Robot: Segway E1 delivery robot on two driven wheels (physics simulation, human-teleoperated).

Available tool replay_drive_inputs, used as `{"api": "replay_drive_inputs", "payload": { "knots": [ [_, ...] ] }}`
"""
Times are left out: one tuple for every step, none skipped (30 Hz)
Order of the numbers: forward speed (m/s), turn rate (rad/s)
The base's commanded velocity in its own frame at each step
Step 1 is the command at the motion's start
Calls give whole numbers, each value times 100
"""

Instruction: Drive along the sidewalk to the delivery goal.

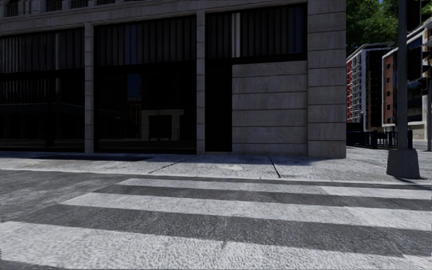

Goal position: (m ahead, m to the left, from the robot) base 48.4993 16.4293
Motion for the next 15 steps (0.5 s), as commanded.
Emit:
{"api": "replay_drive_inputs", "payload": {
  "knots": [
    [184,0],
    [184,0],
    [184,0],
    [184,0],
    [184,0],
    [184,0],
    [184,0],
    [184,0],
    [184,0],
    [184,0],
    [184,0],
    [184,0],
    [184,0],
    [184,0],
    [184,0]
  ]
}}
